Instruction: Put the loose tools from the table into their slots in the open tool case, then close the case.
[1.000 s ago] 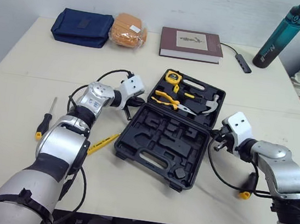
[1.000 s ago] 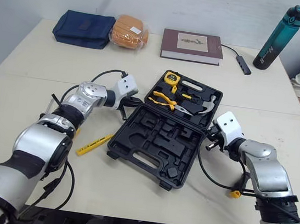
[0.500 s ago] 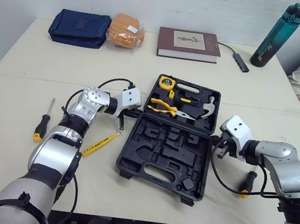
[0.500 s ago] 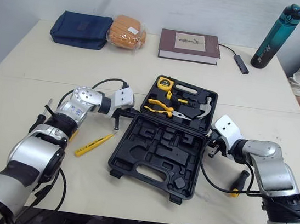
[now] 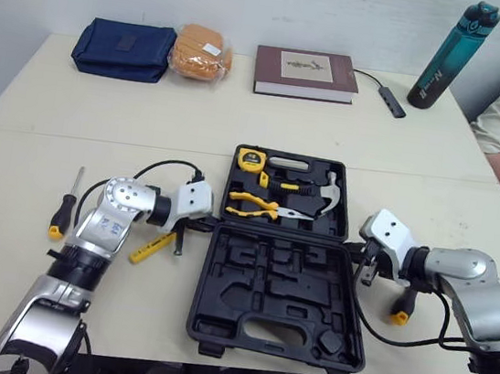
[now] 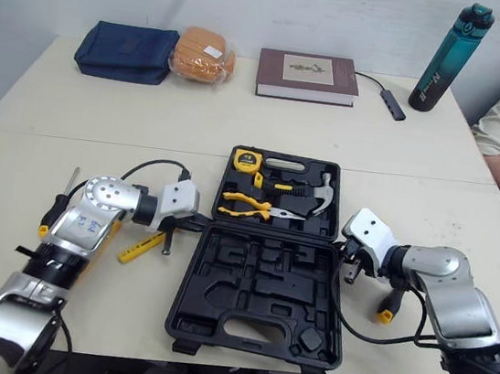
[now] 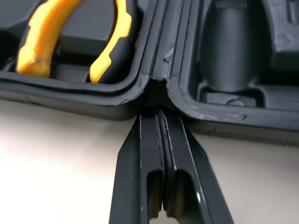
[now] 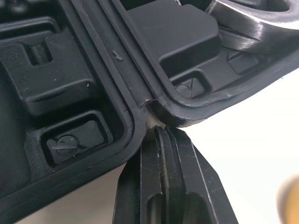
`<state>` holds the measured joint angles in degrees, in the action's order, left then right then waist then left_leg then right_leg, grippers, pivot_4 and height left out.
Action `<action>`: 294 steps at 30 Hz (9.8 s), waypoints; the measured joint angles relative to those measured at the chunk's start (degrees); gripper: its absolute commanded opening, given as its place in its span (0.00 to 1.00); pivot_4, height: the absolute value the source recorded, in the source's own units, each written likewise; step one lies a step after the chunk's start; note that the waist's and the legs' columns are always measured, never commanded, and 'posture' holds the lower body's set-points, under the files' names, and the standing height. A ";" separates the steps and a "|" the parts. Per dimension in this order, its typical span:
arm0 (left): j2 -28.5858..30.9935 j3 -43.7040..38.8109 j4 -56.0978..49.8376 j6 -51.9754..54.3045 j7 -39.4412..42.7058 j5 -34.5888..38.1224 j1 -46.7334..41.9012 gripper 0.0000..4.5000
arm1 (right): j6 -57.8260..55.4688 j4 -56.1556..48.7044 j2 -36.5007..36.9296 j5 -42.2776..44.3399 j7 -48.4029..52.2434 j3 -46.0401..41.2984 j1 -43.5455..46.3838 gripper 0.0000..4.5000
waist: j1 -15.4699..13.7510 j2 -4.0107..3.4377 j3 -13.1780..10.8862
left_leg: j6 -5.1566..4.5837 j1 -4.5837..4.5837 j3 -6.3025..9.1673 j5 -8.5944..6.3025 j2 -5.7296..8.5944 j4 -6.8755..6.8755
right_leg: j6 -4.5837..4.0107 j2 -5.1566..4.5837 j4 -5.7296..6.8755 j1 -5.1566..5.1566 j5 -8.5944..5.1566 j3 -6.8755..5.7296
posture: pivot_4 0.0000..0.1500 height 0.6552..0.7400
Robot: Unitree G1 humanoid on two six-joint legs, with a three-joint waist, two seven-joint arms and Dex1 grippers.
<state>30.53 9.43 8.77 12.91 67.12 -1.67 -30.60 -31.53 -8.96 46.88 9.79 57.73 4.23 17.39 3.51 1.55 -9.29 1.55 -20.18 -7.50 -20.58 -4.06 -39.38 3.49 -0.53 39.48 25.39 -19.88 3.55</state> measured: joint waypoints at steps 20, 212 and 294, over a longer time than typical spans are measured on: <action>4.41 -0.88 -8.74 3.48 -3.13 3.97 7.85 0.00 | 6.59 -0.49 0.75 -2.58 1.73 2.02 -0.94 0.01 | 0.34 -0.03 0.08 | 0.00 0.06 0.12 0.00 0.01 -0.02 | -0.06 0.04 0.01 -0.07 -0.03 0.02 | 1.00 1.00; 4.09 29.48 -23.98 35.27 -8.83 7.99 -18.18 0.18 | -16.36 -36.64 10.69 39.27 -9.92 -34.22 -35.89 1.00 | -2.12 0.07 -0.31 | -0.15 0.86 0.77 -0.41 0.10 0.32 | 0.29 0.00 -1.69 -1.76 0.13 -0.19 | 1.00 1.00; -1.08 12.41 -10.46 8.81 -1.70 12.25 0.59 0.16 | -13.87 -36.67 6.92 41.65 -15.96 -27.29 -30.91 1.00 | -1.56 0.28 1.32 | -0.16 1.88 0.77 -0.41 0.01 1.33 | 0.22 -0.02 -2.16 -2.69 0.10 -0.22 | 1.00 1.00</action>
<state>29.45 21.84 -1.69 21.72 65.42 10.58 -30.02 -45.40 -45.63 53.80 51.44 41.77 -23.05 -13.52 1.95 1.83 -7.97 1.39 -18.30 -6.73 -20.99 -4.06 -38.05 3.71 -0.55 37.32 22.70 -19.78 3.33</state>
